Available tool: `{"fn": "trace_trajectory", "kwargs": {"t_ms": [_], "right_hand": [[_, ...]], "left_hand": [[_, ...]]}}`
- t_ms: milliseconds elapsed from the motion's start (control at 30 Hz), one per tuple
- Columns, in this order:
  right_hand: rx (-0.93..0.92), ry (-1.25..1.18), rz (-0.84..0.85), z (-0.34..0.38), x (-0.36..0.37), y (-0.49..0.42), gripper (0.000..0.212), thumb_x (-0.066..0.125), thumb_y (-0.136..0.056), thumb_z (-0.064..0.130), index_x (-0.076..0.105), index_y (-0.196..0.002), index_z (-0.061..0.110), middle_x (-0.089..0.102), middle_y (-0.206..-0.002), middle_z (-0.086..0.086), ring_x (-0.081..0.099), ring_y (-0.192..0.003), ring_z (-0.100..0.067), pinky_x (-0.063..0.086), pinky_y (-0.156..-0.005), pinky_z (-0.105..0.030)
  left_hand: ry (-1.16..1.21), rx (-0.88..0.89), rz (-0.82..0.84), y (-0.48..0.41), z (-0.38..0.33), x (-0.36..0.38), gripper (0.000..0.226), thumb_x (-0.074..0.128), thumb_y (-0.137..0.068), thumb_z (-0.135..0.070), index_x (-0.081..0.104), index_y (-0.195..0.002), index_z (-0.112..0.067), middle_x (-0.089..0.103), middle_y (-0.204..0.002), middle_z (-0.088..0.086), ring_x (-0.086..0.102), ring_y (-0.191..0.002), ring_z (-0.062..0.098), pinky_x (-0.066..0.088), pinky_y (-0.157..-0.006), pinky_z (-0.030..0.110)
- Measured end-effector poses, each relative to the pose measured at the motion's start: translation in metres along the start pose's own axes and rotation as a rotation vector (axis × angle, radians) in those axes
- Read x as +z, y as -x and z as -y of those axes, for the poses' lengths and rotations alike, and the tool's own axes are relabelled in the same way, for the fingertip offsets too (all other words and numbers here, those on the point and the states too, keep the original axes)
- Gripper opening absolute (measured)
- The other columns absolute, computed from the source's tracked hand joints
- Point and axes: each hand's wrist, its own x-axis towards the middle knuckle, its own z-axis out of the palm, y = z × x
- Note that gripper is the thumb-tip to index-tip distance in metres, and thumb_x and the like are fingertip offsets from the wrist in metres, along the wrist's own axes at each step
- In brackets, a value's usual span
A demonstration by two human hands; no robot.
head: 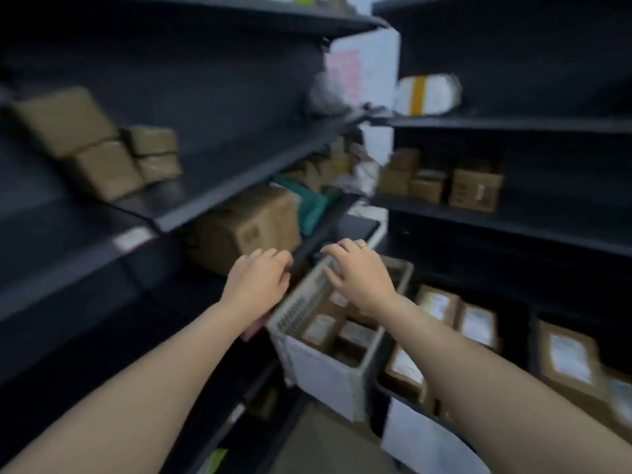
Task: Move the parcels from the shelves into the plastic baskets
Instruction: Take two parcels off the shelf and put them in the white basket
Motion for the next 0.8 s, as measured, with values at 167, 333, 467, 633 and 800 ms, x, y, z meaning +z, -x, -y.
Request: {"fn": "trace_trajectory", "kwargs": {"t_ms": [167, 333, 467, 633, 800], "right_hand": [[-0.321, -0.115, -0.089, 0.129, -0.013, -0.078, 0.032, 0.059, -0.087, 0.027, 0.064, -0.117, 0.015, 0.064, -0.106, -0.009, 0.058, -0.100, -0.036, 0.051, -0.080, -0.044], [-0.589, -0.255, -0.106, 0.240, -0.018, -0.114, 0.036, 0.053, -0.095, 0.029, 0.056, -0.130, 0.021, 0.059, -0.120, -0.003, 0.050, -0.115, -0.027, 0.045, -0.090, -0.039], [-0.652, -0.321, -0.062, 0.301, -0.013, -0.126, 0.038, 0.050, -0.097, 0.031, 0.052, -0.133, 0.021, 0.057, -0.126, -0.004, 0.049, -0.117, -0.027, 0.044, -0.092, -0.039], [-0.587, -0.409, -0.047, 0.335, -0.001, -0.152, 0.039, 0.050, -0.097, 0.030, 0.051, -0.134, 0.018, 0.051, -0.132, -0.007, 0.046, -0.119, -0.029, 0.044, -0.093, -0.038], [-0.416, -0.327, -0.166, 0.345, 0.003, -0.207, 0.051, 0.055, -0.093, 0.038, 0.043, -0.140, 0.022, 0.041, -0.139, -0.011, 0.038, -0.126, -0.034, 0.039, -0.100, -0.041]], "left_hand": [[-0.086, -0.217, -0.114, 0.049, 0.096, -0.091, 0.025, 0.046, -0.095, -0.027, 0.057, -0.116, -0.023, 0.062, -0.110, -0.003, 0.055, -0.106, 0.020, 0.044, -0.087, 0.035], [-0.161, -0.473, -0.188, 0.120, 0.163, -0.157, 0.025, 0.048, -0.094, -0.025, 0.059, -0.116, -0.020, 0.062, -0.108, 0.000, 0.055, -0.102, 0.021, 0.043, -0.084, 0.035], [-0.175, -0.653, -0.194, 0.168, 0.196, -0.182, 0.026, 0.049, -0.095, -0.025, 0.058, -0.118, -0.020, 0.061, -0.109, -0.001, 0.053, -0.102, 0.019, 0.041, -0.084, 0.033], [-0.148, -0.727, -0.229, 0.176, 0.225, -0.191, 0.026, 0.049, -0.095, -0.026, 0.057, -0.119, -0.021, 0.061, -0.111, -0.002, 0.052, -0.103, 0.017, 0.040, -0.083, 0.031], [-0.100, -0.650, -0.275, 0.135, 0.268, -0.192, 0.029, 0.050, -0.095, -0.025, 0.056, -0.122, -0.021, 0.060, -0.115, -0.002, 0.052, -0.107, 0.018, 0.041, -0.085, 0.030]]}}
